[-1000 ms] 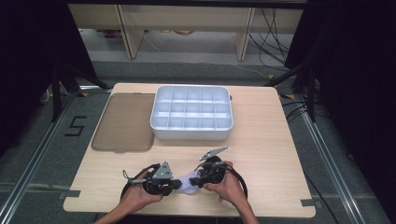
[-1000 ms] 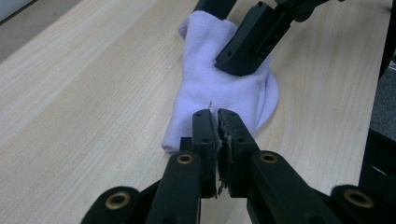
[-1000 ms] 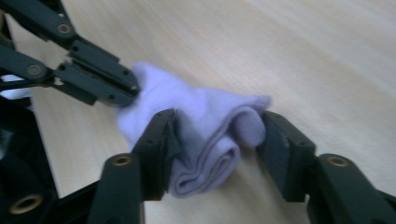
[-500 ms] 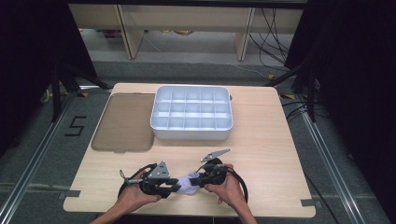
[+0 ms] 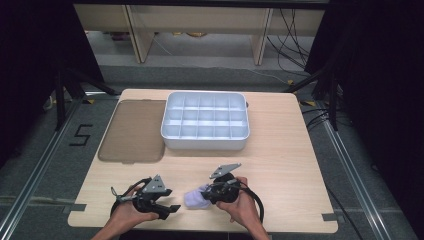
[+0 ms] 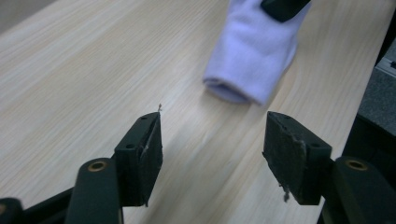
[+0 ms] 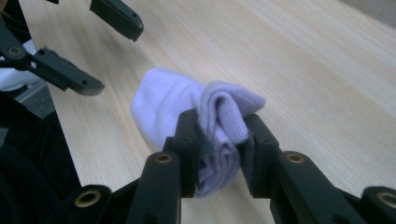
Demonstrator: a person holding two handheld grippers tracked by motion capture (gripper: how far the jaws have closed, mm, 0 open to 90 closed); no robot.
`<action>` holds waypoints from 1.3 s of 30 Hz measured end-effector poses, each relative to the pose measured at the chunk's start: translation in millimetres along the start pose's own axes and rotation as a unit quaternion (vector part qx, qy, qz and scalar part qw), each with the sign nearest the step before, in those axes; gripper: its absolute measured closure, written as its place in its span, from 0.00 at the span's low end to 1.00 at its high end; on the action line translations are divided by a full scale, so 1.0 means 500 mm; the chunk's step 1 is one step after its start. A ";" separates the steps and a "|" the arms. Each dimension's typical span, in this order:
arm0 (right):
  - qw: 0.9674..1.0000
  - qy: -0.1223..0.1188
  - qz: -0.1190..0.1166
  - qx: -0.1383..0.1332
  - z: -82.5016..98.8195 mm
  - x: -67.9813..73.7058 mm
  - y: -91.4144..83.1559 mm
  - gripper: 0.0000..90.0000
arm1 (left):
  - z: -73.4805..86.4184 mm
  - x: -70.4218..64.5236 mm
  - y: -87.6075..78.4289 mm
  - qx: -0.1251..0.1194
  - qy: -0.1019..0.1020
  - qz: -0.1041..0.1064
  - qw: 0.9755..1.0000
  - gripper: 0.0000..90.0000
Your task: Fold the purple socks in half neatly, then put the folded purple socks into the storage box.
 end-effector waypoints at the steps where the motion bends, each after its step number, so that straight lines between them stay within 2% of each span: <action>1: 1.000 0.004 0.004 -0.003 -0.002 0.001 0.001 0.79 | 0.007 0.008 -0.004 0.001 0.000 -0.005 1.000 0.39; 2: 1.000 -0.006 0.005 0.002 -0.002 0.000 -0.002 0.79 | 0.011 0.012 -0.005 0.000 -0.007 -0.009 1.000 0.38; 3: 1.000 -0.010 0.005 -0.001 -0.004 -0.001 -0.004 0.79 | 0.015 0.017 -0.010 0.004 0.000 -0.011 1.000 0.37; 4: 1.000 0.004 0.007 0.004 -0.003 0.002 -0.009 0.79 | 0.018 0.020 -0.009 0.002 -0.012 -0.018 1.000 0.34; 5: 1.000 -0.007 0.002 -0.001 -0.007 0.001 -0.009 0.79 | 0.020 0.024 -0.011 0.002 -0.008 -0.021 1.000 0.33; 6: 1.000 -0.010 0.009 -0.004 -0.009 -0.002 -0.012 0.79 | 0.023 0.027 -0.015 0.005 -0.003 -0.023 1.000 0.33; 7: 1.000 -0.007 0.009 -0.010 -0.011 0.000 -0.013 0.79 | 0.025 0.027 -0.015 0.002 -0.017 -0.028 0.999 0.32; 8: 1.000 -0.014 0.008 -0.008 -0.013 -0.002 -0.018 0.79 | 0.027 0.029 -0.018 0.004 -0.009 -0.026 1.000 0.31; 10: 1.000 -0.011 0.007 -0.007 -0.013 -0.001 -0.020 0.79 | 0.029 0.030 -0.020 0.005 -0.012 -0.029 0.999 0.31; 11: 1.000 -0.011 0.011 -0.010 -0.018 -0.002 -0.025 0.79 | 0.031 0.037 -0.021 0.006 -0.008 -0.040 0.999 0.30; 13: 1.000 -0.021 0.014 -0.007 -0.019 -0.005 -0.028 0.79 | 0.035 0.036 -0.022 0.010 -0.007 -0.037 0.999 0.29; 14: 0.999 -0.031 0.025 -0.006 -0.020 -0.012 -0.030 0.79 | 0.037 0.038 -0.021 0.011 -0.004 -0.040 0.999 0.29; 15: 0.999 -0.029 0.025 -0.004 -0.020 -0.011 -0.033 0.79 | 0.037 0.038 -0.021 0.012 -0.003 -0.040 0.999 0.29; 16: 1.000 -0.015 0.022 -0.007 -0.023 -0.006 -0.035 0.79 | 0.037 0.038 -0.020 0.011 -0.003 -0.040 0.999 0.29; 17: 0.999 -0.025 0.021 0.000 -0.022 -0.008 -0.039 0.79 | 0.038 0.040 -0.019 0.012 -0.003 -0.045 0.999 0.29; 19: 0.999 -0.021 0.033 -0.006 -0.026 -0.013 -0.046 0.79 | 0.037 0.036 -0.021 0.013 -0.006 -0.039 0.999 0.29; 20: 0.999 -0.017 0.029 -0.002 -0.026 -0.012 -0.051 0.79 | 0.034 0.037 -0.022 0.009 -0.007 -0.039 0.999 0.29; 21: 0.999 -0.033 0.039 -0.007 -0.030 -0.023 -0.055 0.79 | 0.034 0.037 -0.023 0.008 -0.009 -0.039 0.999 0.29; 22: 0.999 -0.023 0.034 -0.002 -0.030 -0.021 -0.060 0.79 | 0.036 0.038 -0.023 0.008 -0.016 -0.040 0.999 0.29; 23: 0.999 -0.023 0.034 -0.002 -0.030 -0.021 -0.060 0.79 | 0.036 0.038 -0.023 0.008 -0.016 -0.040 0.999 0.29; 24: 0.999 -0.028 0.040 -0.010 -0.033 -0.028 -0.060 0.79 | 0.037 0.044 -0.025 0.011 -0.005 -0.045 0.999 0.29; 25: 0.999 -0.023 0.043 -0.005 -0.034 -0.037 -0.073 0.79 | 0.037 0.046 -0.025 0.009 -0.012 -0.046 0.999 0.29; 29: 0.999 -0.011 0.048 -0.004 -0.040 -0.053 -0.094 0.79 | 0.033 0.045 -0.027 0.003 -0.012 -0.047 0.999 0.29; 30: 0.998 -0.013 0.058 -0.015 -0.047 -0.062 -0.098 0.79 | 0.033 0.045 -0.027 0.003 -0.012 -0.047 0.999 0.29; 31: 0.998 -0.017 0.060 -0.007 -0.049 -0.068 -0.107 0.79 | 0.032 0.045 -0.028 0.004 -0.007 -0.047 0.999 0.29; 32: 0.998 -0.019 0.064 -0.007 -0.054 -0.074 -0.115 0.79 | 0.030 0.040 -0.026 -0.001 -0.010 -0.040 0.999 0.29; 34: 0.998 -0.016 0.067 -0.010 -0.060 -0.080 -0.123 0.79 | 0.031 0.041 -0.027 0.005 -0.004 -0.040 0.999 0.28; 35: 0.996 -0.016 0.081 -0.014 -0.076 -0.099 -0.141 0.79 | 0.034 0.041 -0.026 0.008 -0.008 -0.040 0.999 0.27; 36: 0.996 -0.016 0.081 -0.014 -0.076 -0.099 -0.141 0.79 | 0.034 0.041 -0.026 0.008 -0.008 -0.040 0.999 0.27; 37: 0.996 -0.016 0.092 -0.008 -0.088 -0.117 -0.158 0.79 | 0.034 0.041 -0.024 0.008 -0.017 -0.038 0.999 0.26; 38: 0.996 -0.016 0.092 -0.008 -0.088 -0.117 -0.158 0.79 | 0.034 0.041 -0.024 0.008 -0.017 -0.038 0.999 0.26; 39: 0.994 -0.009 0.105 -0.009 -0.101 -0.133 -0.172 0.79 | 0.034 0.046 -0.025 0.010 -0.009 -0.045 0.999 0.26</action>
Point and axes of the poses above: each handheld gripper's, and its own axes: y roughly forward along the jaws, z roughly out of its underside, x roughly to its left, the point moved 10 cm from there along y, roughly forward along the jaws, and after that the axes turned 4 degrees about -y, right-handed, at the moved point
